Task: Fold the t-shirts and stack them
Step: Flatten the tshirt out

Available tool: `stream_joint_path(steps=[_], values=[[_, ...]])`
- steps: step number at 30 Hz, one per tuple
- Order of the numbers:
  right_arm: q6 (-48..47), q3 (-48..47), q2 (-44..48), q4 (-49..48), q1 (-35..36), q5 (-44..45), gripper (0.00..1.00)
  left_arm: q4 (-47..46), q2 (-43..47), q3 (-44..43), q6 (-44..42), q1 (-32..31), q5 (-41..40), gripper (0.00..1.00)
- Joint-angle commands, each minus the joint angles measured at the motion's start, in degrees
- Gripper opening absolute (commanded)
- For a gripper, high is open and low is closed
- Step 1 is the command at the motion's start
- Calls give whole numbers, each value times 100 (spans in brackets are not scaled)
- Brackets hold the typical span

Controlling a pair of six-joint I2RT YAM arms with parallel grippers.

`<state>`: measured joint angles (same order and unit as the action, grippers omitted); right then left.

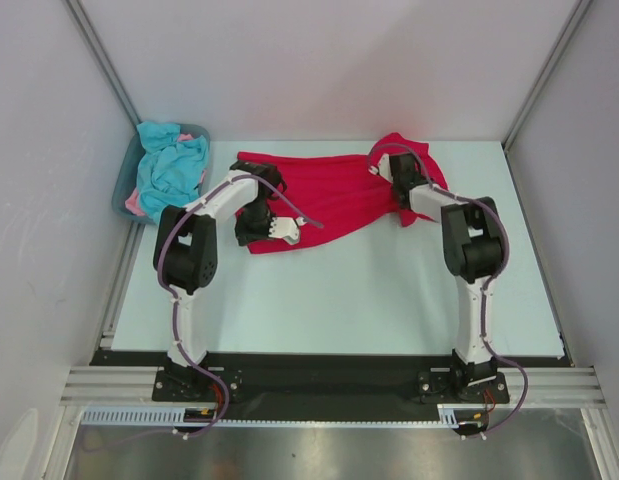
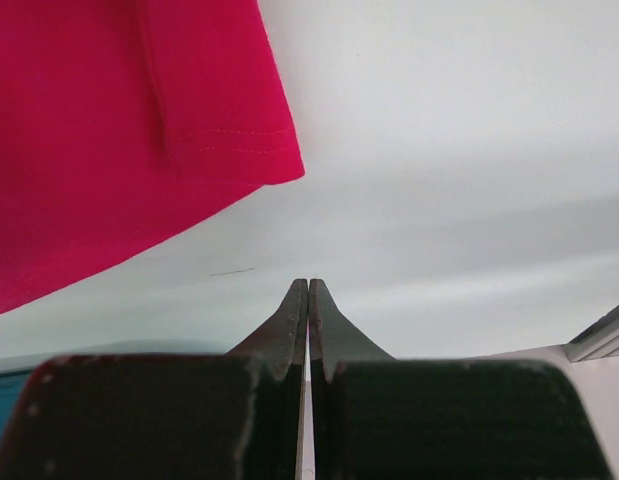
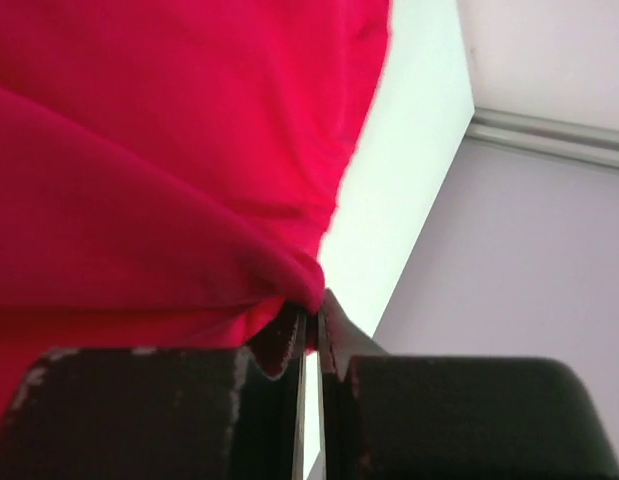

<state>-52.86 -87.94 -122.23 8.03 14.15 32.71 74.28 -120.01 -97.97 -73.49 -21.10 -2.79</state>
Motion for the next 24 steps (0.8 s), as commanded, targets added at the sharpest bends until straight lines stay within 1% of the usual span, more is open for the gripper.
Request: stream_joint_path(steps=[1, 2, 3, 4, 5, 6, 7, 8, 9, 10, 11, 12, 14, 15, 16, 17, 18, 19, 21, 23, 24], values=[[-795, -21, -467, -2075, 9, 1026, 7, 122, 241, -143, 55, -43, 147, 0], [-866, -47, -625, -2208, 17, 1201, 9, 113, 249, -143, 81, -43, 147, 0], [-884, -65, -626, -2296, 17, 1220, 24, 122, 267, -126, 90, -43, 147, 0], [-840, -65, -574, -2289, 26, 1229, 28, 113, 285, -108, 107, -43, 156, 0], [-727, -100, -425, -2193, 44, 1194, 31, 113, 302, -91, 116, -43, 156, 0], [-578, -153, -320, -1670, 44, 1159, 36, 113, 328, -38, 125, -43, 164, 0], [-185, -327, -214, -1343, 52, 1037, 37, 113, 337, -20, 116, -43, 173, 0], [19, -425, 13, -983, 61, 931, 41, 96, 346, 15, 133, -43, 165, 0], [213, -504, 129, -74, 79, 791, 45, 87, 355, 50, 125, -43, 164, 0], [598, -583, 234, 266, 79, 503, 51, 87, 355, 68, 133, -43, 156, 0], [758, -723, 357, 626, 96, 308, 56, 87, 346, 77, 134, -43, 156, 0], [925, -829, 532, 1456, 114, 80, 60, 69, 346, 103, 134, -43, 147, 0], [1260, -996, 718, 2059, 132, -526, 66, 69, 311, 103, 142, -43, 156, 0], [1313, -1049, 849, 2802, 140, -807, 66, 78, 302, 94, 134, -43, 156, 0], [1366, -1067, 911, 3070, 149, -1245, 66, 60, 302, 86, 134, -43, 156, 0], [1401, -1076, 955, 3342, 149, -1423, 66, 69, 285, 85, 134, -43, 138, 1], [1375, -1024, 1052, 3867, 158, -1608, 66, 60, 276, 68, 116, -43, 138, 1], [1349, -928, 1087, 4055, 175, -1906, 65, 52, 267, 68, 125, -43, 138, 2], [1279, -516, 1210, 4328, 210, -2118, 62, 43, 241, 42, 107, -43, 147, 4], [1235, -94, 1395, 4321, 228, -2339, 59, -62, 206, 15, 107, -43, 173, 7], [1217, -92, 1439, 4303, 237, -2339, 58, -89, 188, -2, 133, -43, 191, 9]])
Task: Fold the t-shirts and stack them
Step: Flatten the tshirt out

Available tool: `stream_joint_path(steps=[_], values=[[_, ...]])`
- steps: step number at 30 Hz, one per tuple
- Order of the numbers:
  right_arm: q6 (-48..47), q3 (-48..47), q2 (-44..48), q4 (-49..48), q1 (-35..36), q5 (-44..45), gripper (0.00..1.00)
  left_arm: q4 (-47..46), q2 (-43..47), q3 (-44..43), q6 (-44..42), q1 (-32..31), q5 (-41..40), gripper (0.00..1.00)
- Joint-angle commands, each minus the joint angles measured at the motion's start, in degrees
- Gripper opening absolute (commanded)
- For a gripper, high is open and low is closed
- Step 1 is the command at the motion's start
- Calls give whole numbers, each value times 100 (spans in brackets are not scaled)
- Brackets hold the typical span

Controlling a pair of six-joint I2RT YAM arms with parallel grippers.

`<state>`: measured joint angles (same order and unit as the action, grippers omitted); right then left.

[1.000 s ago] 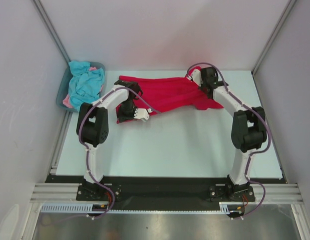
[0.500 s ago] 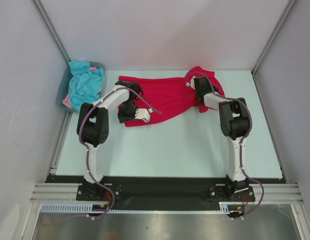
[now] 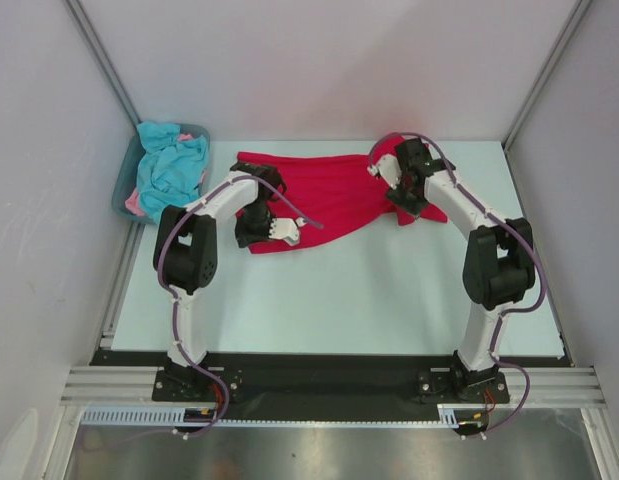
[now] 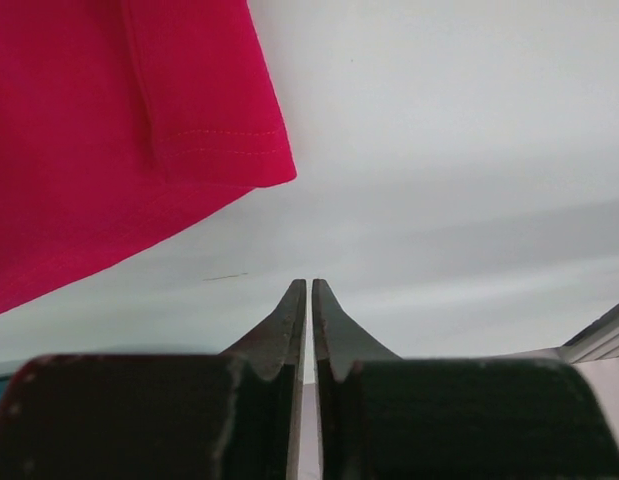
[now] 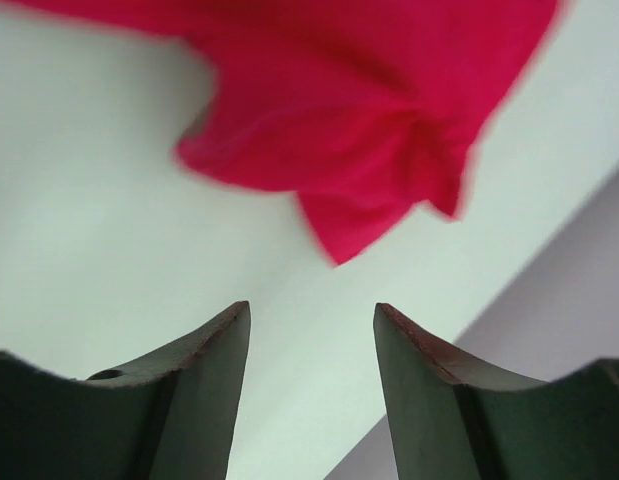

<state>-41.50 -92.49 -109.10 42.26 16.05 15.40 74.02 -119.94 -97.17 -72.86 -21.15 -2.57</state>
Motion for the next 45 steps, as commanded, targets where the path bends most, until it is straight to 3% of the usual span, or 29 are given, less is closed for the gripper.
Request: stream_joint_path(steps=[1, 7, 13, 17, 32, 45], values=[[80, 581, 239, 828, 73, -547, 57, -106, 164, -109, 140, -47, 195, 16], [229, 767, 266, 591, 29, -310, 57, -160, 32, -198, 404, -74, 669, 28], [230, 785, 161, 397, 20, -55, 57, -151, 137, -233, 712, -127, 1652, 29], [221, 688, 91, 379, 38, 7, 57, -282, 15, -154, 773, -118, 1856, 29], [309, 723, 117, 415, 100, 121, 57, -1266, -460, -382, 773, -109, 1444, 29], [318, 671, -6, 353, 117, 183, 57, -1109, -442, -795, 589, -12, 1321, 29]])
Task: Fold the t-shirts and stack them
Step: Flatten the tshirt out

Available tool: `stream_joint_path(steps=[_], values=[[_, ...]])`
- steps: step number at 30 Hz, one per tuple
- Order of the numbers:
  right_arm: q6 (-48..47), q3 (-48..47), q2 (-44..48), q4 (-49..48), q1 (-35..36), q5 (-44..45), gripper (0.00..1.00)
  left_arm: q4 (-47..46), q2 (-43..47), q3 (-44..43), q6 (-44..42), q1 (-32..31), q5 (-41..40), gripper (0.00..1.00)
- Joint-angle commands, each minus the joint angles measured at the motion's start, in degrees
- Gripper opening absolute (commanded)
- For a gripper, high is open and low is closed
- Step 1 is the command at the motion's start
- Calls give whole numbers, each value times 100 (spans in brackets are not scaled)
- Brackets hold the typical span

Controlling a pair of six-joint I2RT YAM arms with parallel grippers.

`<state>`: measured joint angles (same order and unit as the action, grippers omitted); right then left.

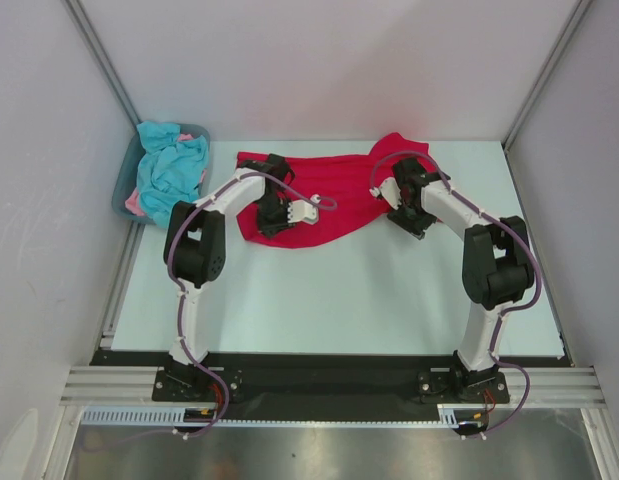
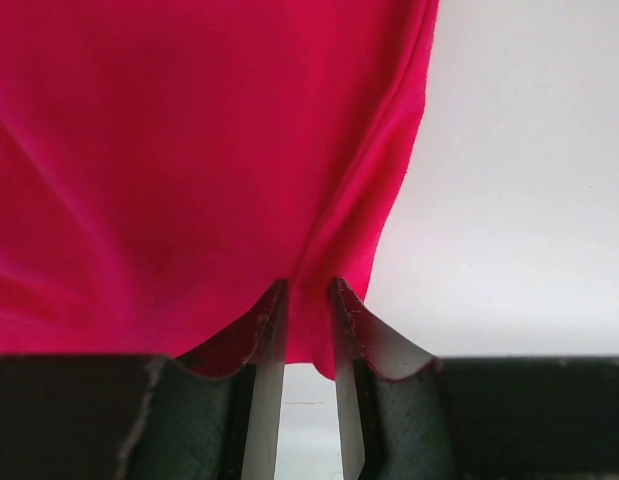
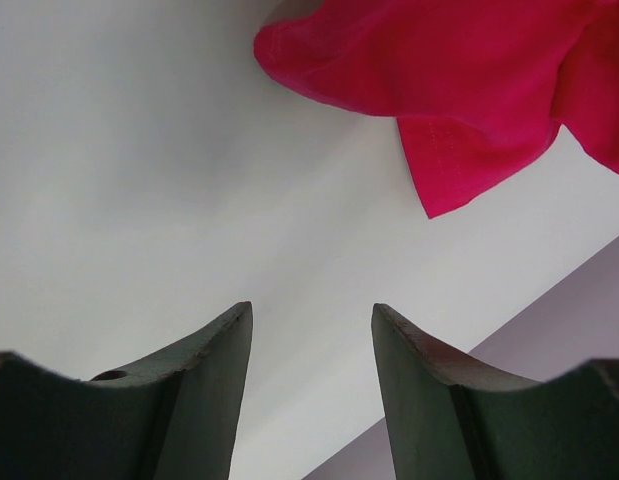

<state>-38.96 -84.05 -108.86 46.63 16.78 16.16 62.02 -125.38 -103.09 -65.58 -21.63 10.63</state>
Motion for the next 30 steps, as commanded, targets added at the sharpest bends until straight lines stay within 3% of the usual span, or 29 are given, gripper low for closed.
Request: stream_joint_path(steps=[1, 7, 14, 20, 30], values=[[55, -173, -48, -101, 28, 106, 57, 100, 58, -203, -139, 36, -17, 28], [-24, -164, -30, -119, -8, 177, 57, 363, 22, -176, -262, 45, 35, 28], [-15, -217, -65, -137, 1, 194, 57, 1057, -162, -922, -350, 159, 202, 27], [-41, -200, -57, -172, 19, 238, 57, 1128, -398, -1038, -359, 282, 176, 26], [-112, -191, -65, -233, 19, 352, 56, 1198, -311, -370, -534, 247, 159, 25]])
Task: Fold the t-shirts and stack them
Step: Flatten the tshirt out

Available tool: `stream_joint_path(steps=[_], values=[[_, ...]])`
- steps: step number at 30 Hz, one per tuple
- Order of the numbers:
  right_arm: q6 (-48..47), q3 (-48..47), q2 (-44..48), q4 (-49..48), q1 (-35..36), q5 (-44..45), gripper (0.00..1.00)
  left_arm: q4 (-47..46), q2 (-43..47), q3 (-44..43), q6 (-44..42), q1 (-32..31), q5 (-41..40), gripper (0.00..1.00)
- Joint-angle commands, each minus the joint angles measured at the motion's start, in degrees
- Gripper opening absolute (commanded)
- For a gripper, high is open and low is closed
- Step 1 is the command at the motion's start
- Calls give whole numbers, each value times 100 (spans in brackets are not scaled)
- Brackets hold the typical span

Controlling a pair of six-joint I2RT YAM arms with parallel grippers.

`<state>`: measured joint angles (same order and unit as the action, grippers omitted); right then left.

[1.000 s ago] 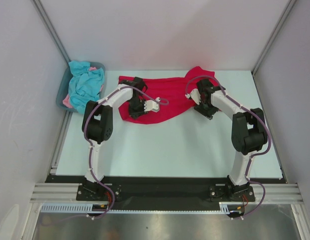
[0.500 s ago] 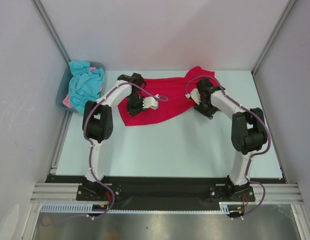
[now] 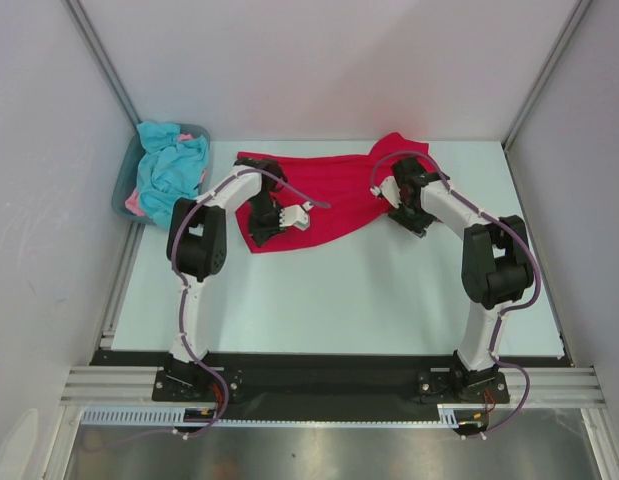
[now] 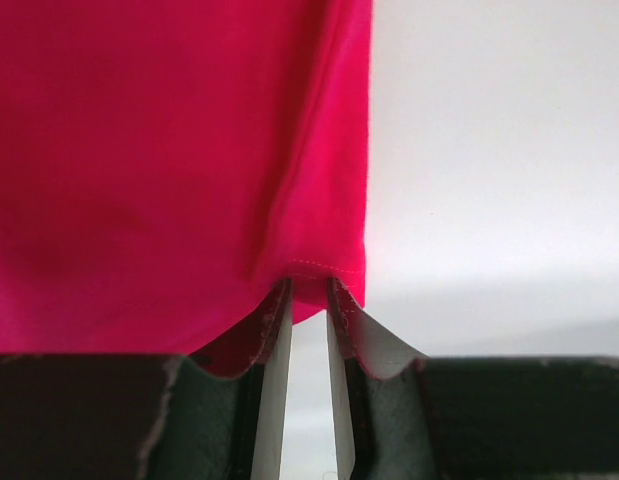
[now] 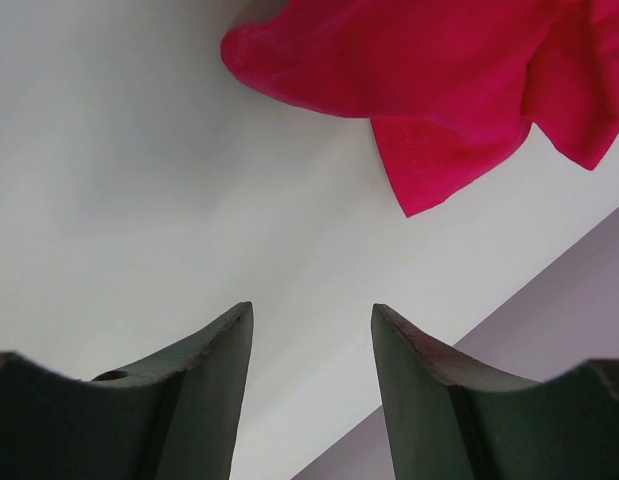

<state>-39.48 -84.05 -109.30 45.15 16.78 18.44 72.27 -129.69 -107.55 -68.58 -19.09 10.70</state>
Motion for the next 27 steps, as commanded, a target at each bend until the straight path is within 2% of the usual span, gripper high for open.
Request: stream_joint_path(steps=[1, 9, 11, 14, 16, 23, 27], values=[[-68, -217, -48, -94, 19, 151, 56, 173, 128, 93, -244, -16, 143, 25], [-77, -243, -57, -120, 45, 195, 55, 217, 119, 243, -244, -51, 169, 22], [-94, -217, -48, -137, 28, 213, 55, 209, 84, 260, -226, -42, 196, 18], [-94, -182, -39, -155, 10, 248, 54, 209, 31, 260, -209, -42, 178, 5], [-86, -156, -30, -181, -8, 257, 54, 191, 23, 208, -174, -42, 187, 0], [-112, 55, 5, -252, -209, 283, 55, 173, 189, -56, 46, -16, 20, 0], [-164, 318, 92, -295, -438, 160, 55, 173, 645, -126, 81, 46, -24, 0]])
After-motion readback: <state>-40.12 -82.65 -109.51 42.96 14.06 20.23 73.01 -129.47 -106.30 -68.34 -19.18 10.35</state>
